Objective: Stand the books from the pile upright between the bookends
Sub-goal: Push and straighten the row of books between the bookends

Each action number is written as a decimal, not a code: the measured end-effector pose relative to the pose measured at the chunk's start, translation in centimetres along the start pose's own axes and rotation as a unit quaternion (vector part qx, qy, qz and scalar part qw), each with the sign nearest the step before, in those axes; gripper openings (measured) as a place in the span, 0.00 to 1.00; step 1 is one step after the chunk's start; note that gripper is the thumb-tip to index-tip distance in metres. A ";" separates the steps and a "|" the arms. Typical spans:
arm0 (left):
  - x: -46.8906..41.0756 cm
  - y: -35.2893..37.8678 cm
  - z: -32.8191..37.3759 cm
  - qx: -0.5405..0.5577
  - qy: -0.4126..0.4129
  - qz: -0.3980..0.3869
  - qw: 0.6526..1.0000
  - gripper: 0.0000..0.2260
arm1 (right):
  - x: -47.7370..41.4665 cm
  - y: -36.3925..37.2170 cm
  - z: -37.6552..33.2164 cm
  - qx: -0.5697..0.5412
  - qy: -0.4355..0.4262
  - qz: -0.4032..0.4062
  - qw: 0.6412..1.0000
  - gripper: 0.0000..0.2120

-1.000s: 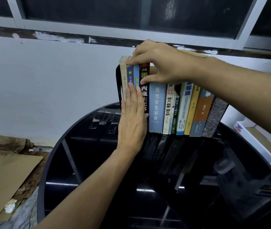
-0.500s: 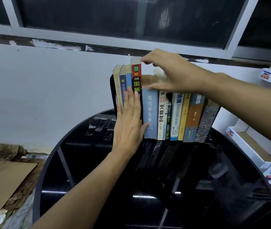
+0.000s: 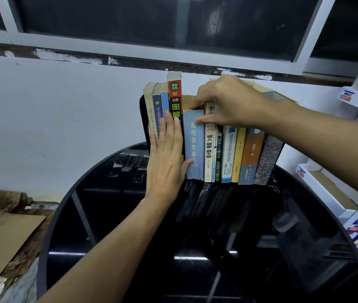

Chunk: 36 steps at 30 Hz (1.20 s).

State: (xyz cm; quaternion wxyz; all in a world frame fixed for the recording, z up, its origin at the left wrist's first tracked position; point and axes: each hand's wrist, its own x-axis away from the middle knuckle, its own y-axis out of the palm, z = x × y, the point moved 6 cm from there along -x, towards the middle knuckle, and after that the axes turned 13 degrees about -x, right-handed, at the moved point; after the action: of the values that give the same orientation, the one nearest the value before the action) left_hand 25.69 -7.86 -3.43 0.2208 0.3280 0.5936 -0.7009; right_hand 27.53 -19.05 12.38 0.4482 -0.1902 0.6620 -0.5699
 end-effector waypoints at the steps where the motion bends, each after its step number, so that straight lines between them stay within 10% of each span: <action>1: 0.0 0.1 0.0 0.000 0.000 0.002 1.000 0.46 | 0.0 0.0 0.0 -0.001 0.003 0.004 1.000 0.15; 36: -1.0 0.2 1.6 0.026 -0.028 0.036 0.999 0.54 | 0.4 -0.6 0.8 0.012 -0.025 -0.031 0.999 0.18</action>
State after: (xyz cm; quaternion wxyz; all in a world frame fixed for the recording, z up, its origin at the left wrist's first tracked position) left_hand 26.17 -9.56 -2.73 0.2534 0.3350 0.5566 -0.7168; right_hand 27.78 -19.98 12.86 0.4488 -0.2188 0.6376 -0.5866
